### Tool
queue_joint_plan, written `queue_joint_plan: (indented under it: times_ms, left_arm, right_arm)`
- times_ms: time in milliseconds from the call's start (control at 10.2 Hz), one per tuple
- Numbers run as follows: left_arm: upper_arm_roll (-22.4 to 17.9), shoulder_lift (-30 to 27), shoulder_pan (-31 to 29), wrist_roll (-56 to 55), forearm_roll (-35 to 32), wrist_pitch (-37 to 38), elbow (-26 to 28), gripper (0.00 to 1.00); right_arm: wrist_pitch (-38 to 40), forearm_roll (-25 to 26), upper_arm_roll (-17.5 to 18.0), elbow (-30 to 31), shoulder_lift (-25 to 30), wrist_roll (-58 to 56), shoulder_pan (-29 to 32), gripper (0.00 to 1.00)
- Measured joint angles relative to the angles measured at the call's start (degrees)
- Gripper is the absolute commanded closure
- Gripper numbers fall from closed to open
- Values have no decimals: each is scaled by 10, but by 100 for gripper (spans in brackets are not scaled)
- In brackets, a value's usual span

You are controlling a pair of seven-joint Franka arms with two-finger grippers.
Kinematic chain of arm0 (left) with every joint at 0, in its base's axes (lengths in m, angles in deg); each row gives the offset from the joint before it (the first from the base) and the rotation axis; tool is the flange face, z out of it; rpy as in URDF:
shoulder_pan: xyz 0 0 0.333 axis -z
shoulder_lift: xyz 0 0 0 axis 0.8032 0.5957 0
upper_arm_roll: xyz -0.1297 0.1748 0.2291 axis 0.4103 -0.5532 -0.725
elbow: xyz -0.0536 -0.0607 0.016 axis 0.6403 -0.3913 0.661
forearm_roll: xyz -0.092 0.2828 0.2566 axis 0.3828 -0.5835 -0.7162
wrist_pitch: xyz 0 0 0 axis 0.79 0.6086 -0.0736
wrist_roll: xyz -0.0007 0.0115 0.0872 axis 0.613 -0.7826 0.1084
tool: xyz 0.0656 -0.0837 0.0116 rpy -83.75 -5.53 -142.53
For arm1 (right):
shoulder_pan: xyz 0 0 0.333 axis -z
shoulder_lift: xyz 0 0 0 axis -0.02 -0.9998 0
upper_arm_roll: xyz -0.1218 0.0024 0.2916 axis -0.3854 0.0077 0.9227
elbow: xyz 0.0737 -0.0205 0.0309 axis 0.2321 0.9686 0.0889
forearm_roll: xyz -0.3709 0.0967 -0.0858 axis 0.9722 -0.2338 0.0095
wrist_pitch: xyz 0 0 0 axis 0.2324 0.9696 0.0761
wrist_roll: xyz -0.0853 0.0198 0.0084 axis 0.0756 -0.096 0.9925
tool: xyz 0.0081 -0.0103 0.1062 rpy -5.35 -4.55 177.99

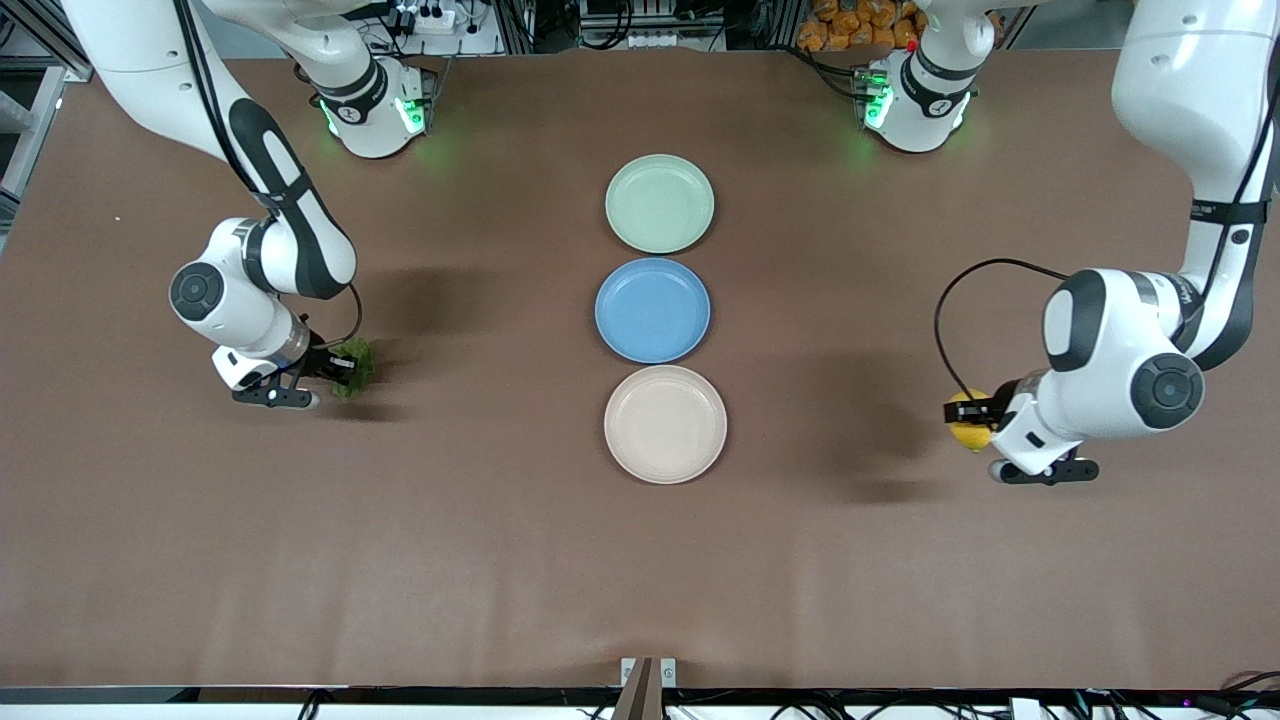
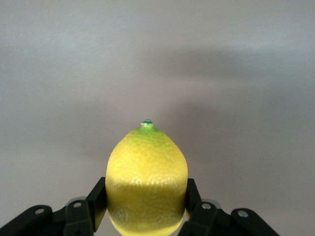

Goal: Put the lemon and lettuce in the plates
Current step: 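Carry the lemon with the left gripper over the cream plate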

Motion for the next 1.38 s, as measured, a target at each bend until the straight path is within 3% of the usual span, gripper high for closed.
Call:
queue_joint_plan:
  times_ms: [393, 689, 1082, 1377]
  left_arm:
    - [7, 2, 94, -124, 37, -4, -57, 100]
    - [8, 42, 167, -224, 68, -127, -70, 100]
    - [5, 148, 265, -357, 68, -329, -73, 100]
    - [2, 176, 287, -359, 68, -356, -79, 100]
  right_arm:
    - [106, 0, 0, -82, 0, 0, 0, 100]
    - [179, 0, -3, -134, 2, 0, 1, 100]
    - [312, 0, -7, -200, 30, -2, 19, 100]
    - [415, 0, -8, -244, 60, -2, 23, 100]
